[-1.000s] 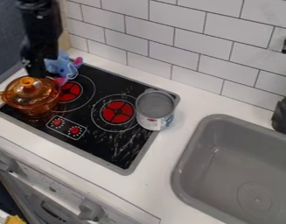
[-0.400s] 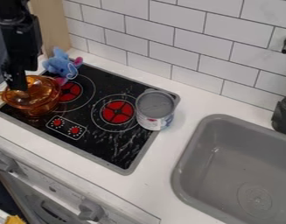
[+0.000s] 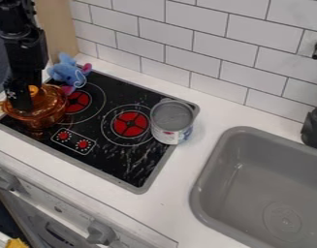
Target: Move the lid of the orange pot
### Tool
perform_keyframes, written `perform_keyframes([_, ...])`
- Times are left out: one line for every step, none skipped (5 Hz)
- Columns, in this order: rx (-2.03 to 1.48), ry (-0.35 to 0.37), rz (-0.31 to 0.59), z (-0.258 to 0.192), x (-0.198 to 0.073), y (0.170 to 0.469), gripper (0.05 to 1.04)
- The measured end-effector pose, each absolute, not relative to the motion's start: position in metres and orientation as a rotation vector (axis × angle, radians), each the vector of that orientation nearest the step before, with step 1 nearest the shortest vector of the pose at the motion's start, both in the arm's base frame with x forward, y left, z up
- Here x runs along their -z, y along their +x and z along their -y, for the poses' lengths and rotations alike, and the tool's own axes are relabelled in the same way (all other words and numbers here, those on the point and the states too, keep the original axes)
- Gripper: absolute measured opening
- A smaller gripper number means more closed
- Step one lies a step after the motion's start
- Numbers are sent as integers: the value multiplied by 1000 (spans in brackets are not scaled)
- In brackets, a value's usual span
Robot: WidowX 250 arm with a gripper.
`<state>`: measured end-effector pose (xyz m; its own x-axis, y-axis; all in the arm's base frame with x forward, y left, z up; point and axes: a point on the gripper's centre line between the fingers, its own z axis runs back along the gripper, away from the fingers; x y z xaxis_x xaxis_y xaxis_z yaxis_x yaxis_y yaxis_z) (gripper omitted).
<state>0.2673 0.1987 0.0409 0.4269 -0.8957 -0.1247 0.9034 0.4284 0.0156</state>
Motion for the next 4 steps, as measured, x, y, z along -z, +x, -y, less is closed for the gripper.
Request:
perform_keyframes([1124, 89, -98, -199, -41, 268, 661])
perform_keyframes([1112, 99, -87, -201, -38, 267, 403])
perform_keyframes([1097, 78, -69, -202, -41, 267, 385])
perform_keyframes([1101, 46, -54, -197, -42, 266, 385])
